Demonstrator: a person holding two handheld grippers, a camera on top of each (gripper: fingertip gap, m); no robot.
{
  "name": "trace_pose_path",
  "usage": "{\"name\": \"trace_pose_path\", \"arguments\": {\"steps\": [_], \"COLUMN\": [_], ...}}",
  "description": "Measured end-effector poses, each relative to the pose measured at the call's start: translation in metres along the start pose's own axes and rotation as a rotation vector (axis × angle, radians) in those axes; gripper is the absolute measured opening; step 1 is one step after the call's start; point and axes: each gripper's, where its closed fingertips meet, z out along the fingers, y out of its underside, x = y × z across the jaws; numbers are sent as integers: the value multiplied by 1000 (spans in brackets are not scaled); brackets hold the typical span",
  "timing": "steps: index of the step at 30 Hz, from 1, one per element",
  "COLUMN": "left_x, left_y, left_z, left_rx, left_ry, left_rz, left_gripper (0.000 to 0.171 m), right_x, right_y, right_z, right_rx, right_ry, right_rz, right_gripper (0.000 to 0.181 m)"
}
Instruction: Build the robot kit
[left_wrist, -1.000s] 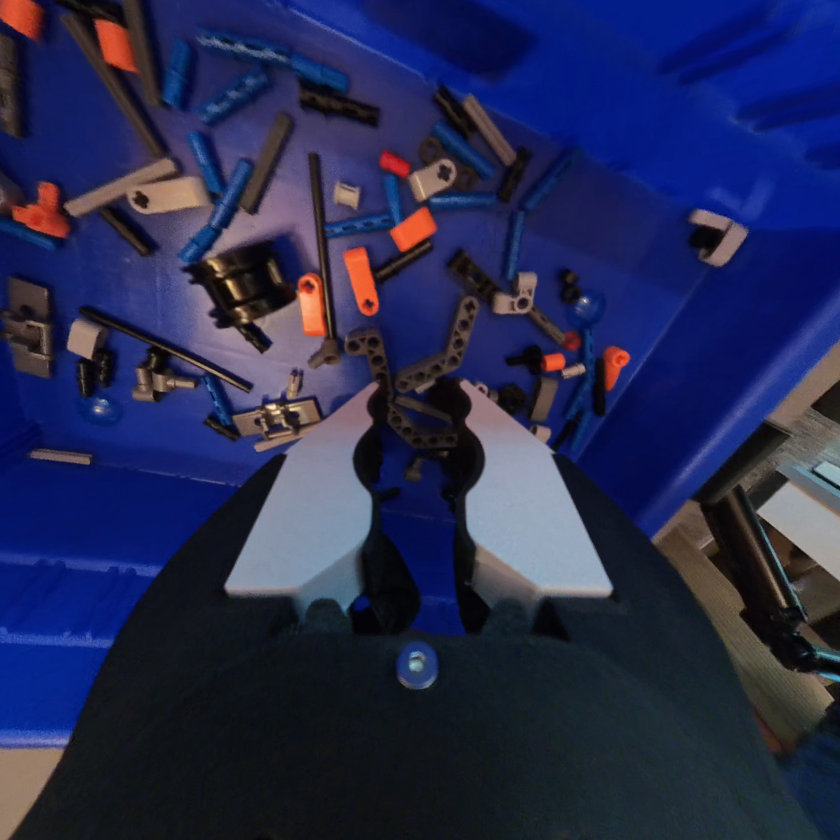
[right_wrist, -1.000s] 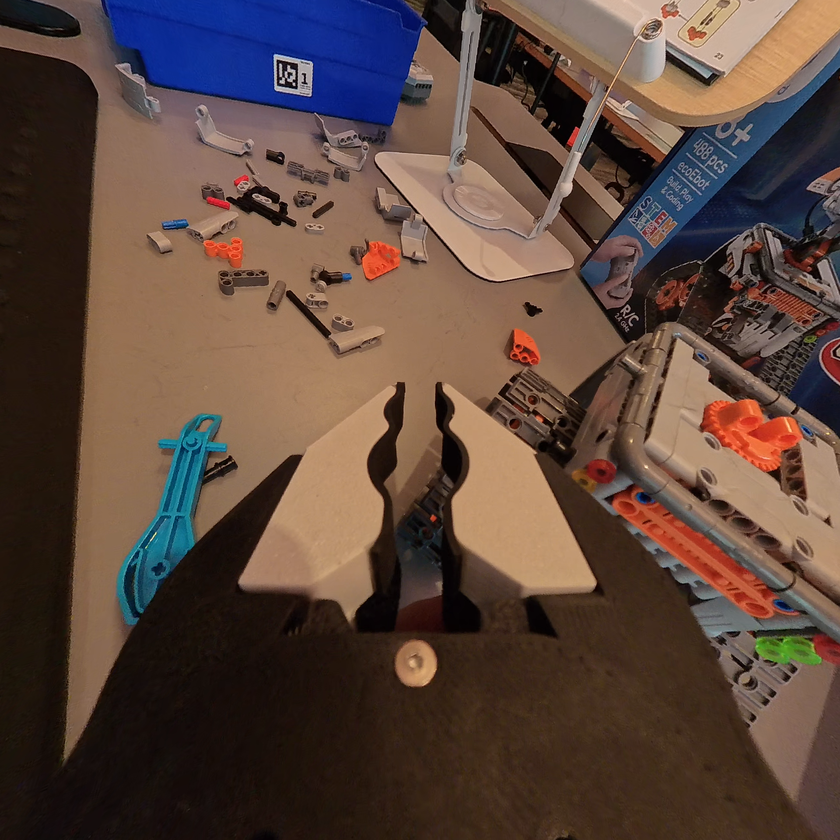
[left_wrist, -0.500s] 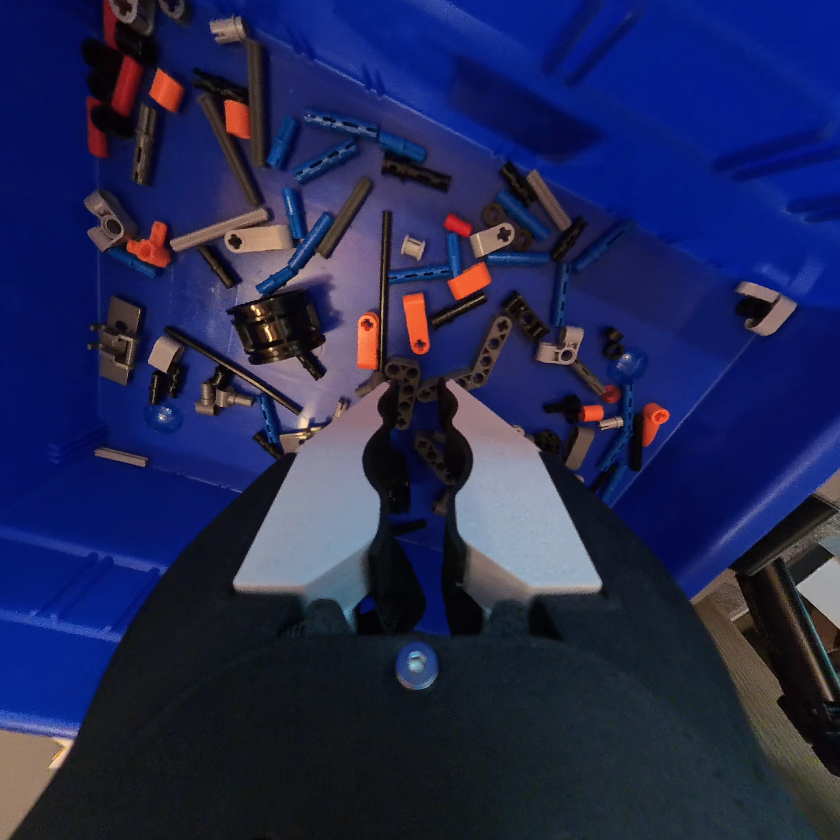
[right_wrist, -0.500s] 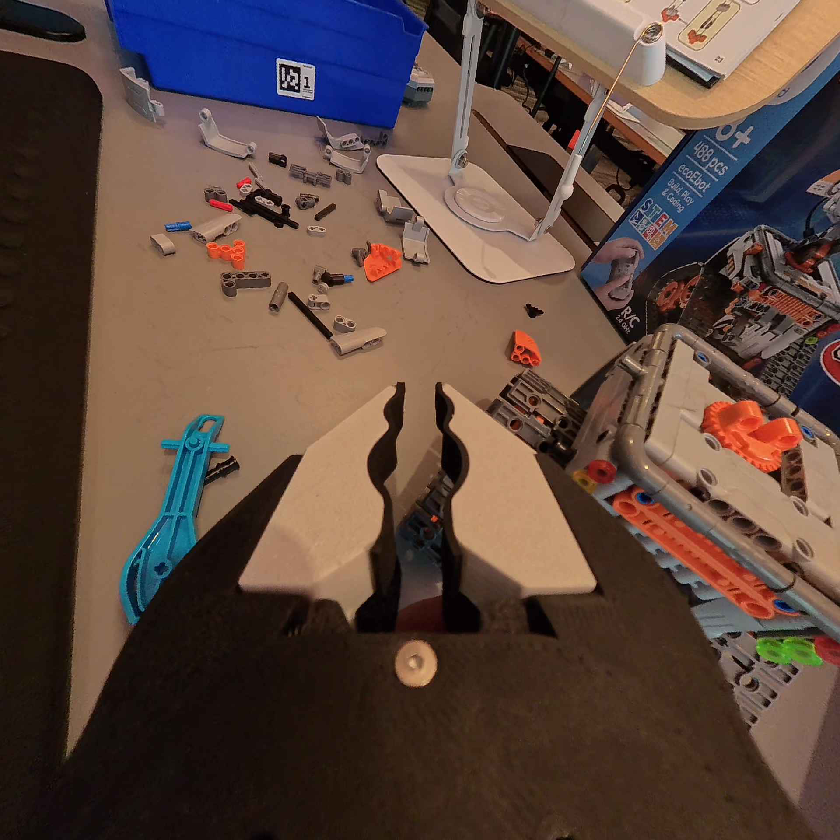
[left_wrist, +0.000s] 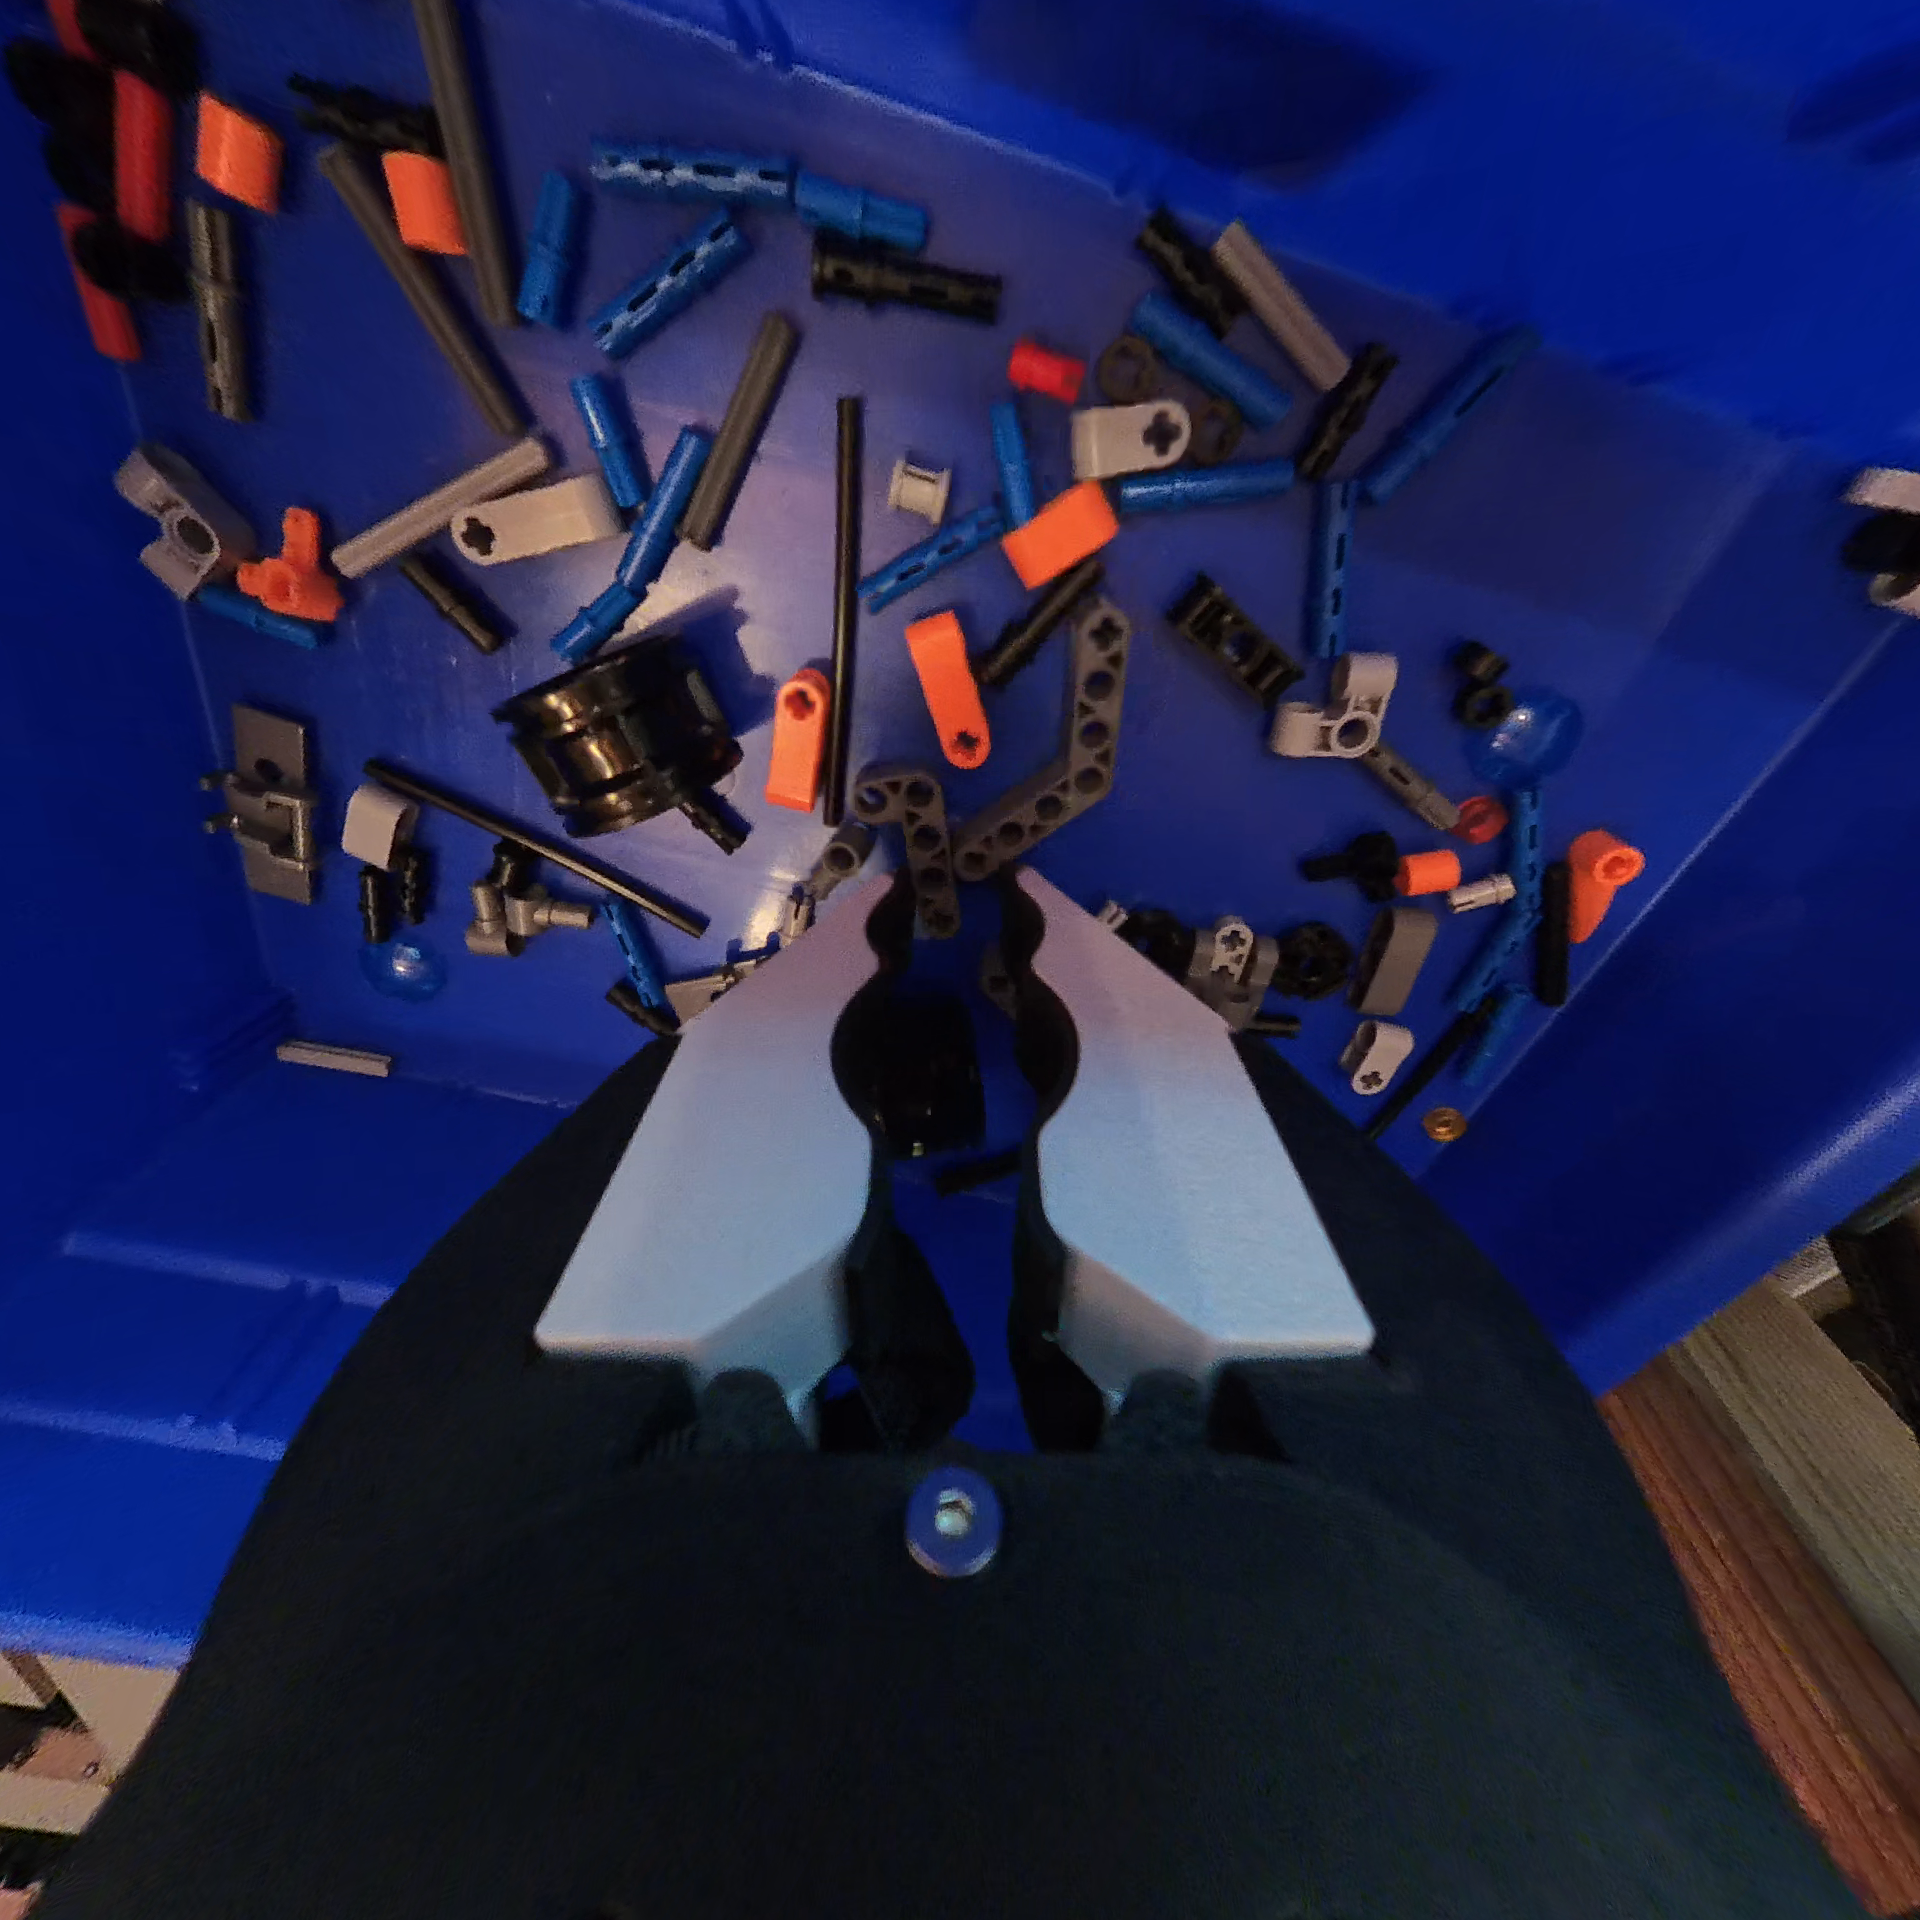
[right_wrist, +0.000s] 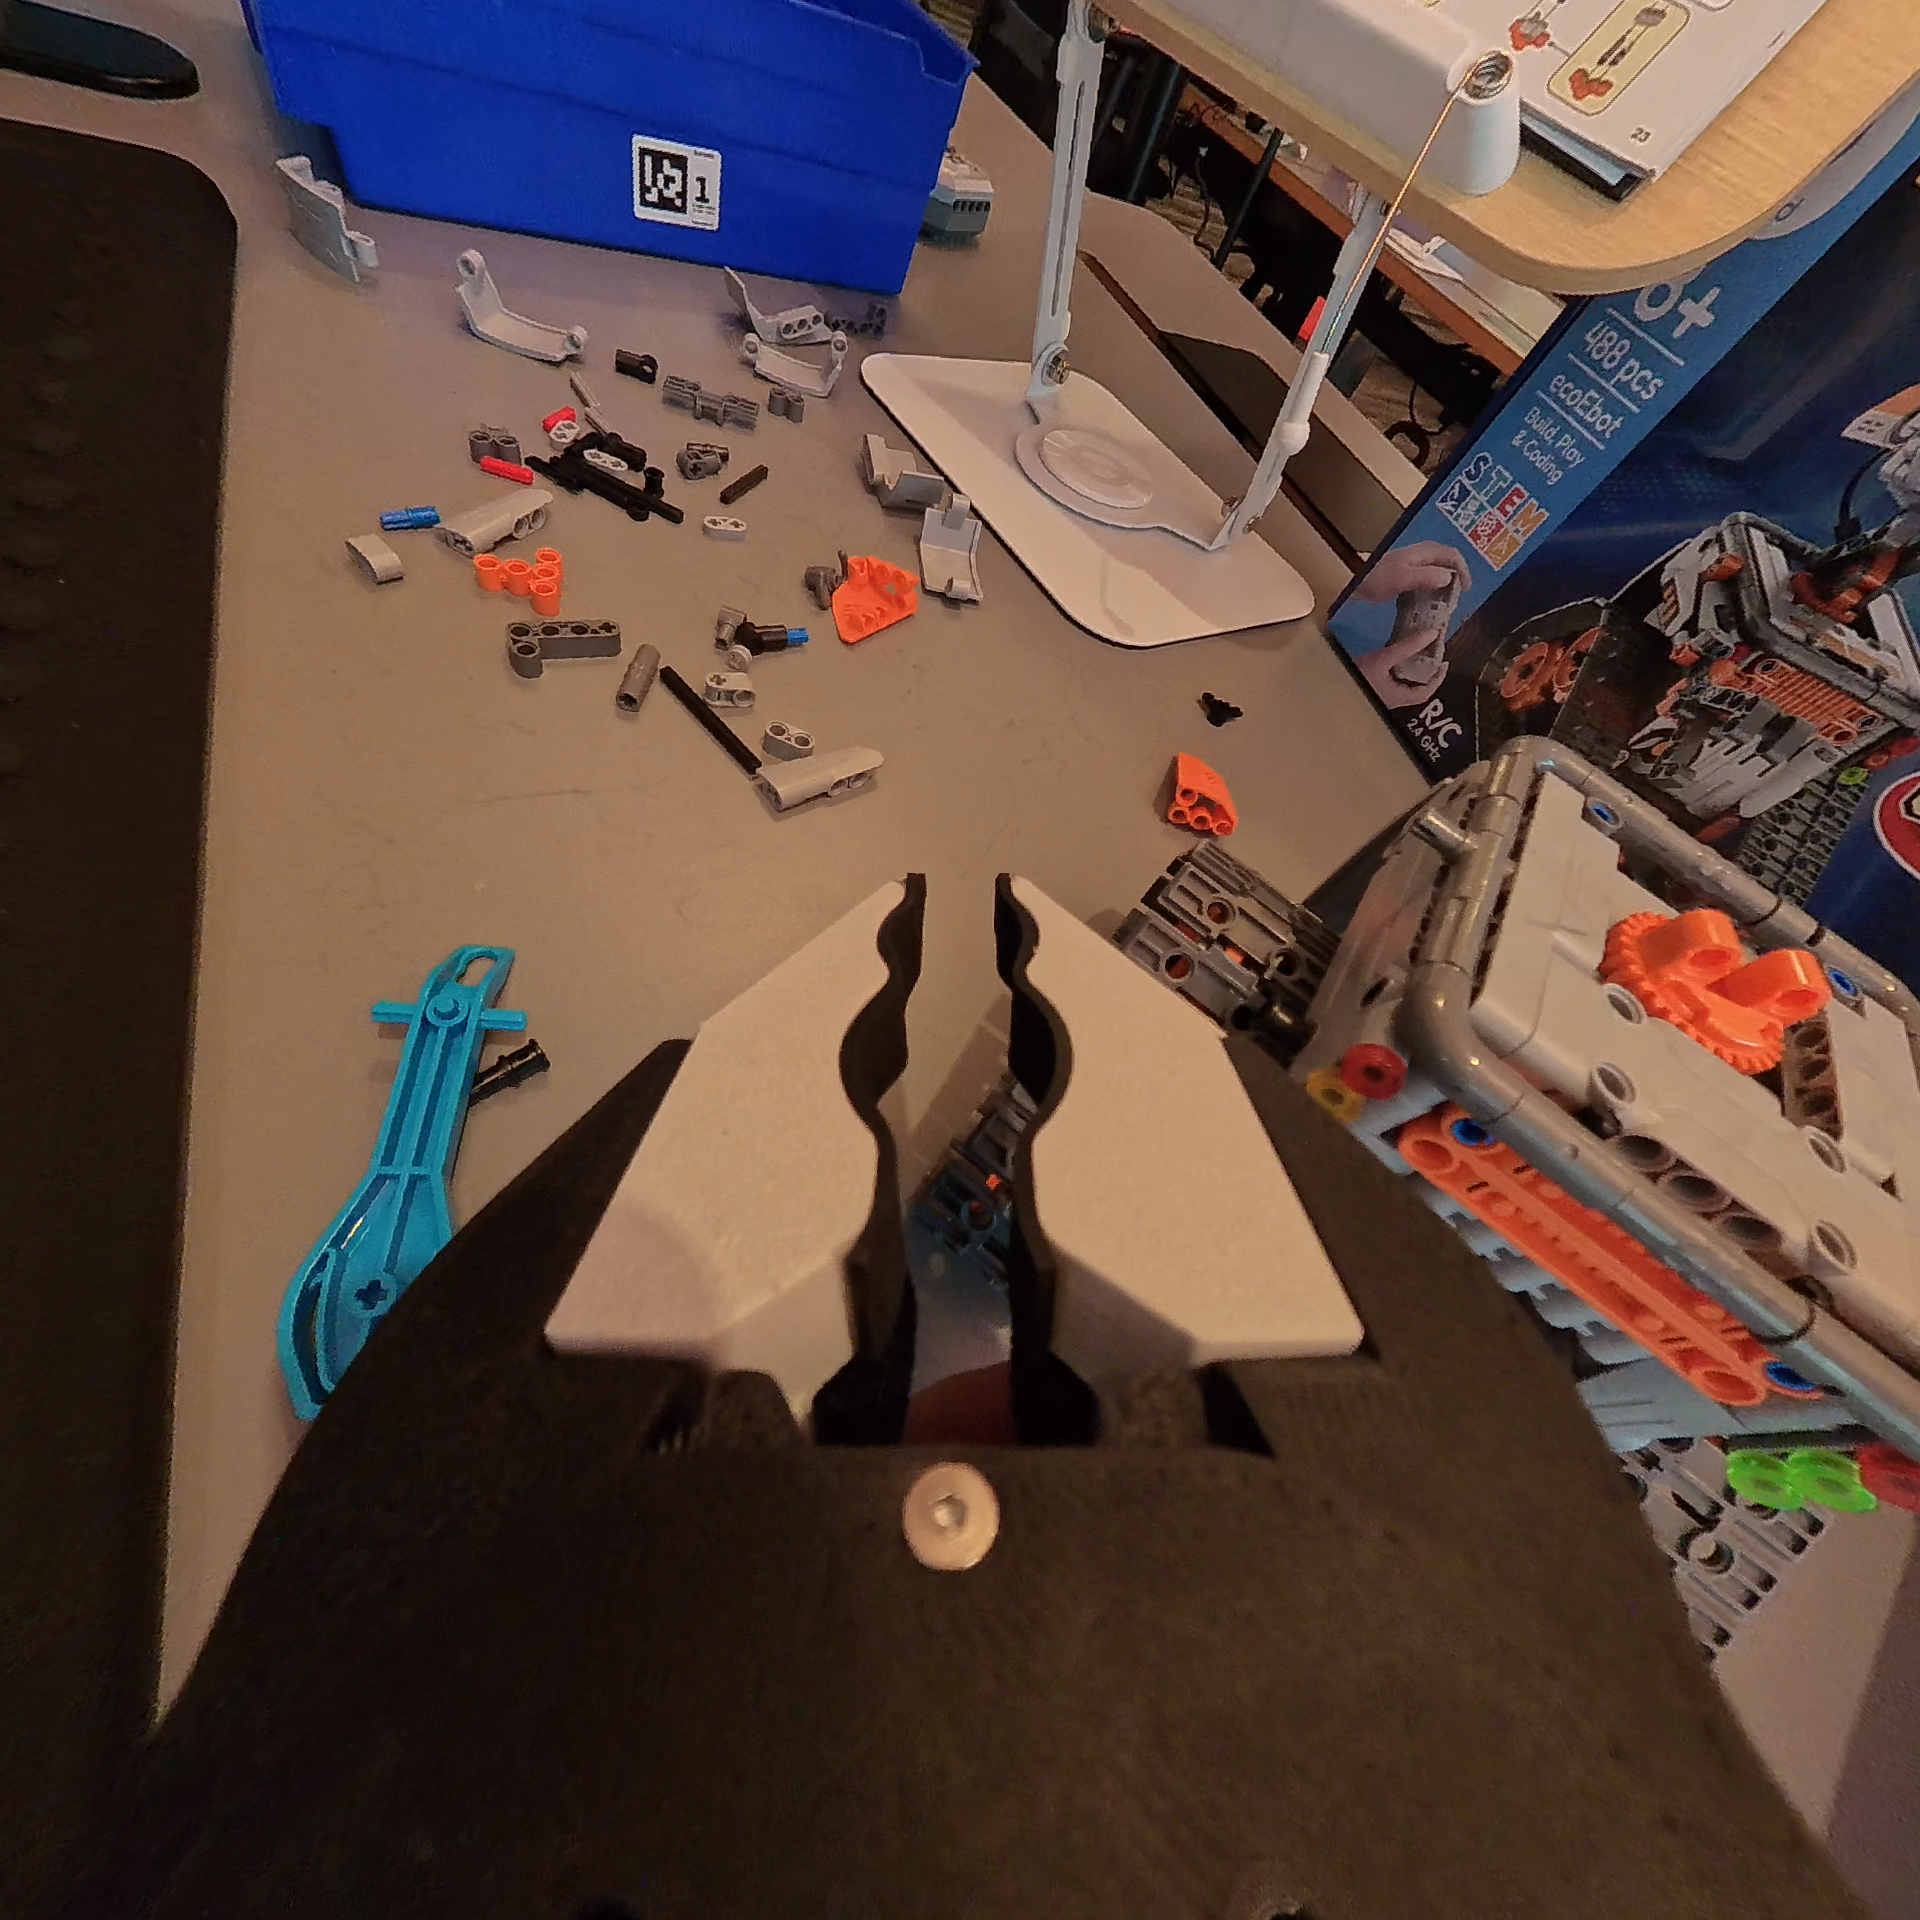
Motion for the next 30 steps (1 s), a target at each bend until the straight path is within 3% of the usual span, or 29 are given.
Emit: {"name": "trace_pose_path", "arguments": {"steps": [2,6,10,13,17,23,30], "left_x": [-1,-3,-6,7,58,132,155], "left_y": [0,4,1,-27,-87,-162,-186], "left_z": [0,-6,-38,-81,-118,-83,-24], "left_rx": [1,11,83,211,332,281,146], "left_ry": [-19,-54,-137,-215,-226,-124,-45], "left_rz": [5,-3,-32,-12,132,362,475], "left_gripper": [7,6,6,6,6,6,6], "right_x": [0,-1,-1,-1,-2,-3,-9], "right_y": [0,-1,-3,-5,-6,-10,-11], "right_z": [0,0,-1,-1,0,-3,-3], "right_rx": [1,4,10,14,16,29,16], "right_ry": [-2,-4,-1,-1,-7,1,-12], "right_rz": [0,-4,-8,-11,-14,-28,-59], "right_gripper": [11,11,11,11,11,11,11]}}
